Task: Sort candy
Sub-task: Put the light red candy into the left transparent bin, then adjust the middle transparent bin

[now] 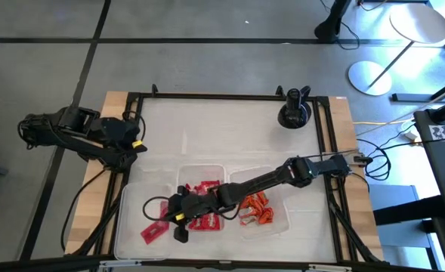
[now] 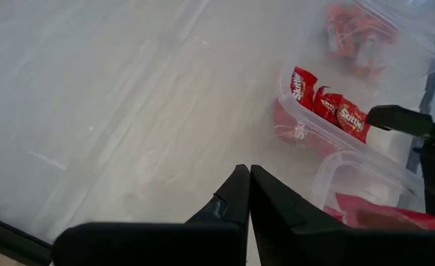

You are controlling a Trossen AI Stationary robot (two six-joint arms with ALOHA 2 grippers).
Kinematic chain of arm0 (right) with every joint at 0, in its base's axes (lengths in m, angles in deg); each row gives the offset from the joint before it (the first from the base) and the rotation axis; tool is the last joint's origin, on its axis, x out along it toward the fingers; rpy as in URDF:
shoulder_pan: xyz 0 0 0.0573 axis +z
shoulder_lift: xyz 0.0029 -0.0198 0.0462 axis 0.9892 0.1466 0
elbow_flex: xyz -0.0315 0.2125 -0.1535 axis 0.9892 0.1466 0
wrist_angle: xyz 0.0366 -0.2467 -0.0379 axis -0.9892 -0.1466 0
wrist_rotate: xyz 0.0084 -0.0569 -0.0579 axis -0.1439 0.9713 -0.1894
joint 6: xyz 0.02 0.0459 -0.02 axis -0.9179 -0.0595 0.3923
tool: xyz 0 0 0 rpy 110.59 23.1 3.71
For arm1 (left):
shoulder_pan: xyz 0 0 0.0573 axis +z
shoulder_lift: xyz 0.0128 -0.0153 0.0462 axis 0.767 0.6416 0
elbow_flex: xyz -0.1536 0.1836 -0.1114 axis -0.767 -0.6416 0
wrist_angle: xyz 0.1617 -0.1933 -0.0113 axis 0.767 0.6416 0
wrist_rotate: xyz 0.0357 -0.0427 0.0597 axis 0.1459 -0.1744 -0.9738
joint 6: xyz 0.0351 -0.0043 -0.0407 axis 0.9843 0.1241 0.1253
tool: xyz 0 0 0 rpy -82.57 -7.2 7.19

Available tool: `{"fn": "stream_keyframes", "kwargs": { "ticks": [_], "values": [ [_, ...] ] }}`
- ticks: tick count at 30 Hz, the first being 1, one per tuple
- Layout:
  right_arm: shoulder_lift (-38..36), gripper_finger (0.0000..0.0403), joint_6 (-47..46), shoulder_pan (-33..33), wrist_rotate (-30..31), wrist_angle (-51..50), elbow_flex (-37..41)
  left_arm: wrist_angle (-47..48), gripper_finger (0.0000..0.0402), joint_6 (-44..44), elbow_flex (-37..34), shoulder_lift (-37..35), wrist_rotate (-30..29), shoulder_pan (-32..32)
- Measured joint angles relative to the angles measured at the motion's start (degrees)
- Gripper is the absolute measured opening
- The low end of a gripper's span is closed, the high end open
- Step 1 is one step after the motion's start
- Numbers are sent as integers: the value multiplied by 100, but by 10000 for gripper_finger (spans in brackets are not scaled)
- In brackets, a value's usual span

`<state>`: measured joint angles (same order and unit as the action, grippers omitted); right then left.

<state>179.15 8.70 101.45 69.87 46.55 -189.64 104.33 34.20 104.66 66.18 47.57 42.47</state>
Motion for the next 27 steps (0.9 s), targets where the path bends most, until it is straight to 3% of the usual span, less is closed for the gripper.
{"fn": "stream_keyframes", "kwargs": {
  "ticks": [4, 11, 17, 20, 22, 27],
  "values": [
    [-10, 47, 1, -1, 29, -33, 0, -2, 4, 1, 0, 0, -1, 2],
    [-58, 163, -322, -73, -38, -55, -10, -2, 4, -22, 0, 0, -1, 2],
    [-255, 211, -38, -81, -471, 165, -286, -8, 4, -35, 0, 3, -1, 4],
    [-511, 208, -38, -71, -410, -430, -330, -11, 4, -38, 0, 4, -1, 4],
    [-757, 184, 9, -68, -379, -925, -319, -22, 4, -102, 0, 5, -4, 4],
    [-1508, 66, -266, 20, 267, -2612, -330, -183, 4, 52, 0, 35, -112, 4]
  ]
}}
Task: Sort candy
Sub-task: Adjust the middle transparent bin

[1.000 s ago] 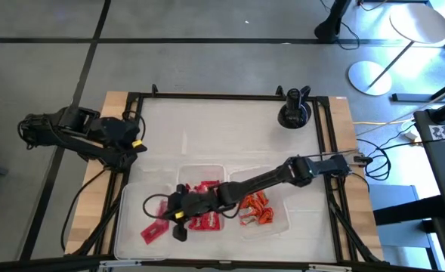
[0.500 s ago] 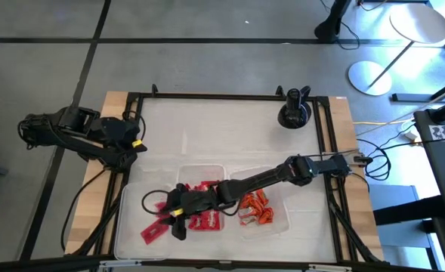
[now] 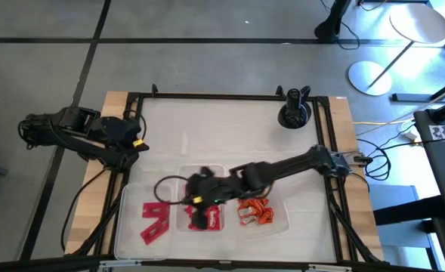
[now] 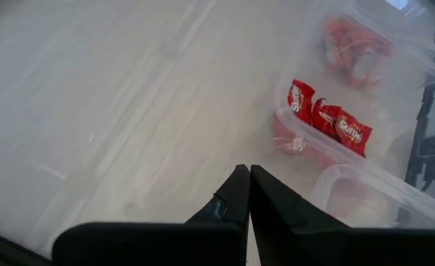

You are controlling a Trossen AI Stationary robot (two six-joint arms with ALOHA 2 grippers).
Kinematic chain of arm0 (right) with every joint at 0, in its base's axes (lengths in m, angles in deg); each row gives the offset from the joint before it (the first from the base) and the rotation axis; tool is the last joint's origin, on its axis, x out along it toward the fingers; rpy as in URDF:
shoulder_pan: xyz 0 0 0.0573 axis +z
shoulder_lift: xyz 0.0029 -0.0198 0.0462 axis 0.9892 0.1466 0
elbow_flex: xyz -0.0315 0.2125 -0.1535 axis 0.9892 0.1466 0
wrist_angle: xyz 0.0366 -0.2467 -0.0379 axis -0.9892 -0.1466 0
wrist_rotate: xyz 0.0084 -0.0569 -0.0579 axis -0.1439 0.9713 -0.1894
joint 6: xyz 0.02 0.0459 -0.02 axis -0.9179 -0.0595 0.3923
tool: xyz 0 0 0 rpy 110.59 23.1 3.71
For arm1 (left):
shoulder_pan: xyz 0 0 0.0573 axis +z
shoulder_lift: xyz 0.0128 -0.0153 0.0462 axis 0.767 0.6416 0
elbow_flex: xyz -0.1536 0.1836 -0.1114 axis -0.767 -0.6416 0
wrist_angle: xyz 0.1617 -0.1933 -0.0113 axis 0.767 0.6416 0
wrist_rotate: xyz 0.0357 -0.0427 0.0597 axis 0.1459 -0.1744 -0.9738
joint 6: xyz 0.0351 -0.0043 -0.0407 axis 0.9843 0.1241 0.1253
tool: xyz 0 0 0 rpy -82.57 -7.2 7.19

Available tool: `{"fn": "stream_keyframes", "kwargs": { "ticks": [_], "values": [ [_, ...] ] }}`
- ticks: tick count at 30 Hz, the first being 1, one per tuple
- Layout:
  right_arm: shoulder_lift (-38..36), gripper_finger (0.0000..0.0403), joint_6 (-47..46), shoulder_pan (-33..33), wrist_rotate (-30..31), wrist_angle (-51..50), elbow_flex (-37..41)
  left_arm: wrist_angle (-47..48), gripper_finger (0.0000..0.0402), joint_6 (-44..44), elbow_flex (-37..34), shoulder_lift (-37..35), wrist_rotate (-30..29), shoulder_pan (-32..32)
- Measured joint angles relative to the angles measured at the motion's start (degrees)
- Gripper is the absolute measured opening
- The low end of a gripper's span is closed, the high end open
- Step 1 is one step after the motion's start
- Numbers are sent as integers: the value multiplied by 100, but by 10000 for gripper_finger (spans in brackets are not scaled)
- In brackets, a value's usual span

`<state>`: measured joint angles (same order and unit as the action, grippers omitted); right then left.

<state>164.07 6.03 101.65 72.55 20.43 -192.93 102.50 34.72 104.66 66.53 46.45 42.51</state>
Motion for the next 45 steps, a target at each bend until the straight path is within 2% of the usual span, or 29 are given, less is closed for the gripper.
{"fn": "stream_keyframes", "kwargs": {
  "ticks": [2, 3, 10, 14, 19, 25, 30, 34, 38, 41, 45],
  "values": [
    [-265, 20, -383, 101, 138, -888, 0, -84, 4, 16, 0, 53, -2, 0],
    [-372, 12, -603, 193, 254, -1346, 0, -77, 4, -2, 0, 71, -2, 0],
    [-961, 31, -3242, 1163, 1725, -4036, 2, -86, 4, 34, 0, 243, -53, 0],
    [-1009, 16, -4544, 1442, 2035, -4855, 4, -524, 4, 381, -12, 375, -241, 7],
    [-1009, 3, -5406, 1686, 2067, -5390, 11, -1299, 4, 1291, -17, 938, -115, 246],
    [-1009, 6, -5459, 1913, 2202, -5367, 11, -1834, 4, 2125, -14, 2295, 851, 635],
    [-1009, 2, -5551, 2094, 2431, -5376, 8, -2046, 6, 2709, 204, 3145, 998, 608],
    [-1009, 2, -5579, 2236, 2634, -5376, 8, -2268, 45, 2783, 435, 3429, 1001, 511],
    [-1009, 3, -5465, 2323, 2912, -5376, 8, -2665, 118, 2632, 576, 3524, 1012, 363],
    [-1009, 3, -5281, 2318, 2938, -5376, 8, -2690, 176, 2902, 605, 3628, 1019, 287],
    [-1009, 3, -4892, 2303, 2944, -5377, 8, -2696, 228, 3163, 599, 3991, 981, 313]
  ]
}}
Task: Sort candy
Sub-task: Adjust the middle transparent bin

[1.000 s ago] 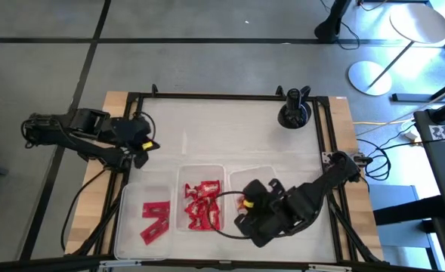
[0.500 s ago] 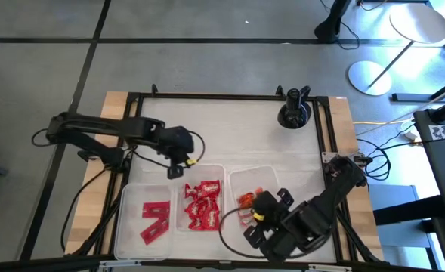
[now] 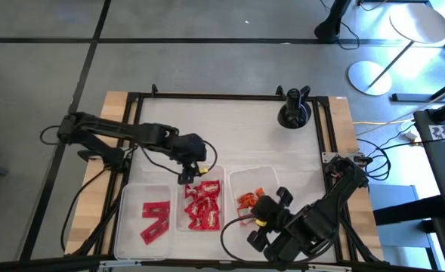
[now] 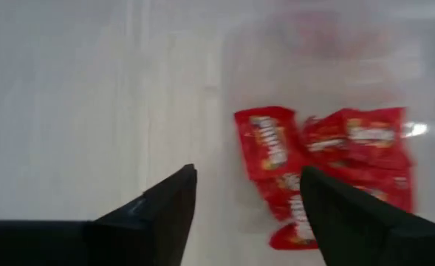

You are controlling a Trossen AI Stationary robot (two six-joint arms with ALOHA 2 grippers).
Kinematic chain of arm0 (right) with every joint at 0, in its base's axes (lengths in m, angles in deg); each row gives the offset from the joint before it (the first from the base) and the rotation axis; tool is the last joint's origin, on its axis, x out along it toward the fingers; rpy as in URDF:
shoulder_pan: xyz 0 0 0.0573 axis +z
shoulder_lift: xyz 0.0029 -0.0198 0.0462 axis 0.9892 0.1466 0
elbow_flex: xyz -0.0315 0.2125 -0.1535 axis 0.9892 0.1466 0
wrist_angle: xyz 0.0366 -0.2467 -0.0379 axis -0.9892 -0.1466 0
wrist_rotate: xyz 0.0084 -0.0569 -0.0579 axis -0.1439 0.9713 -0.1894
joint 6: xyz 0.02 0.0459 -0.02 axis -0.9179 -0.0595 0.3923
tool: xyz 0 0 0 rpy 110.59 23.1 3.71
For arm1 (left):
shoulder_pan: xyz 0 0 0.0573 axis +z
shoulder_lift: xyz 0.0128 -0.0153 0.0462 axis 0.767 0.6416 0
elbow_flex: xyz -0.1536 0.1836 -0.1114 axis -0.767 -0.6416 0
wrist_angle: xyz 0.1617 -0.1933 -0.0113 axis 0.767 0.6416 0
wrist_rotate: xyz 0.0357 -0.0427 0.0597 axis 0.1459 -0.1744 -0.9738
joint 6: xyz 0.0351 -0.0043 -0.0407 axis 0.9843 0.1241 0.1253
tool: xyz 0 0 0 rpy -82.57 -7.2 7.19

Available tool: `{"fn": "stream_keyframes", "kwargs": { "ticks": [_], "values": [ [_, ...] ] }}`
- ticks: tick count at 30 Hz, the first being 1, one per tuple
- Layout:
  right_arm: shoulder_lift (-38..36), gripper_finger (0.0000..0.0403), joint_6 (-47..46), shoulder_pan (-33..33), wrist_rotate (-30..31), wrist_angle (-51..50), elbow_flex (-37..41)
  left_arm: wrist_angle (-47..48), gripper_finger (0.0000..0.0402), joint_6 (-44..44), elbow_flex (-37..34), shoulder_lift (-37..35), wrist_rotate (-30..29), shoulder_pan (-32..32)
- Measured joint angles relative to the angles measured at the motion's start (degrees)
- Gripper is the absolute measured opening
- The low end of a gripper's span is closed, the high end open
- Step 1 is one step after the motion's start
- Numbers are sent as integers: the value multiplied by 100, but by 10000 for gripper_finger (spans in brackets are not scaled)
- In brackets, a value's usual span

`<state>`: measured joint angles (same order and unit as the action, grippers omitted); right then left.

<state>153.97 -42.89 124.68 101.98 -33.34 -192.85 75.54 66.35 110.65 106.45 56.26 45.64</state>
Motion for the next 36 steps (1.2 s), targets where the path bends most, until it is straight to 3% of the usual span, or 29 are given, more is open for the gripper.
{"fn": "stream_keyframes", "kwargs": {
  "ticks": [5, 14, 18, 24, 36],
  "values": [
    [0, 3, 368, 0, 11, 1, 0, -128, 248, 243, -4, 518, -646, 78],
    [0, 3, 647, 4, 3, 1, 0, 155, 242, 145, -4, 1322, -415, 107],
    [0, 3, 693, 9, -4, 1, 0, 170, 183, 69, 7, 1399, -417, -31],
    [-11, 3, 810, 7, -13, 4, 0, 100, 25, -64, 7, 1364, -329, -252],
    [-24, 3, 825, 4, -57, 1, 0, 140, 2, -628, 213, 1320, -168, -565]
  ]
}}
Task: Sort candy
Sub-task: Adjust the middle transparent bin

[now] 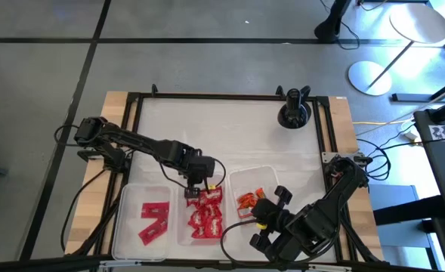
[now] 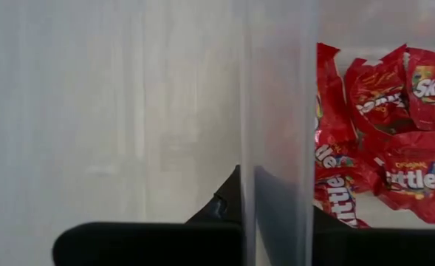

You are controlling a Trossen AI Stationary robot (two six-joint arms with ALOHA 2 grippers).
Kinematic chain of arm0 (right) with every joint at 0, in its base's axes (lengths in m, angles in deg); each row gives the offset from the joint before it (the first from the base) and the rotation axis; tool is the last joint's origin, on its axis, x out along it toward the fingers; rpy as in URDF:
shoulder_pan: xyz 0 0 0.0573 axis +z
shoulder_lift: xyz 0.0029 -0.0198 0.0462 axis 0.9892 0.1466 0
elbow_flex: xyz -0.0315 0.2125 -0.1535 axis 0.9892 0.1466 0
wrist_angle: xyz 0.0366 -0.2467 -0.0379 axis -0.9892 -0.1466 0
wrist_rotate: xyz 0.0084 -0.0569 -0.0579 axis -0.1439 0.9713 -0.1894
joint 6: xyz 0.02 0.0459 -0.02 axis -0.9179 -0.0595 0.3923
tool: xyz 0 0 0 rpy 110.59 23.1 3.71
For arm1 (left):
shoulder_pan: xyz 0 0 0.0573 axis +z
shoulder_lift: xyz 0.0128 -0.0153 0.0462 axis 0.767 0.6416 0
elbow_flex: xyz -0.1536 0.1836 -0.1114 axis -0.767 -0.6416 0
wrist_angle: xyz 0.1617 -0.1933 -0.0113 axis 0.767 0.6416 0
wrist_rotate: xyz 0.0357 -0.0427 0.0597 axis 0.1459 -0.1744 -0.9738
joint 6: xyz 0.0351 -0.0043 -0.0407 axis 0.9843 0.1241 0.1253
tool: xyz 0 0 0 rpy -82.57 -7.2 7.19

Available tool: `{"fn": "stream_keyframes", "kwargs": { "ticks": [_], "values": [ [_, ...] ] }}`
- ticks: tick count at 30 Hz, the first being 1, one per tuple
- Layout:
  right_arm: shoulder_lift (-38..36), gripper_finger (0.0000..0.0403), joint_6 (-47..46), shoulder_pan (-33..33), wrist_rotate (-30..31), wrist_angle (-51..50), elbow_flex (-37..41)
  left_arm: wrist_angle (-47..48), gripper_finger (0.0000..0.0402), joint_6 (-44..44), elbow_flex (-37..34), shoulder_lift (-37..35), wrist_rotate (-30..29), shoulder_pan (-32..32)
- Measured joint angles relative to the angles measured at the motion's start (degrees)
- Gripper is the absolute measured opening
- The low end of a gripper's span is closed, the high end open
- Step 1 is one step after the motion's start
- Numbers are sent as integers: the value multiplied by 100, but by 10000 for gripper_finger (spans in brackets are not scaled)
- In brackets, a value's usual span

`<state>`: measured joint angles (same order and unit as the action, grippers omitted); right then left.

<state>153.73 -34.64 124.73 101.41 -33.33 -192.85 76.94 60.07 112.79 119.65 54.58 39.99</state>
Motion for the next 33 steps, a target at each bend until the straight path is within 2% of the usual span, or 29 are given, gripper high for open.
{"fn": "stream_keyframes", "kwargs": {
  "ticks": [11, 21, 25, 33],
  "values": [
    [-4, 3, 0, -2, 0, 0, 0, -1, 1, -382, 62, 0, 218, -735],
    [-4, 3, 0, -4, 0, 0, 0, -20, 7, -518, 62, 0, 33, -837],
    [-4, 3, 0, -4, 0, 0, 0, -38, 36, -419, 62, 0, 21, -837],
    [-4, 3, 128, -4, 9, 0, 0, -43, 148, -641, 93, -4, 26, -727]
  ]
}}
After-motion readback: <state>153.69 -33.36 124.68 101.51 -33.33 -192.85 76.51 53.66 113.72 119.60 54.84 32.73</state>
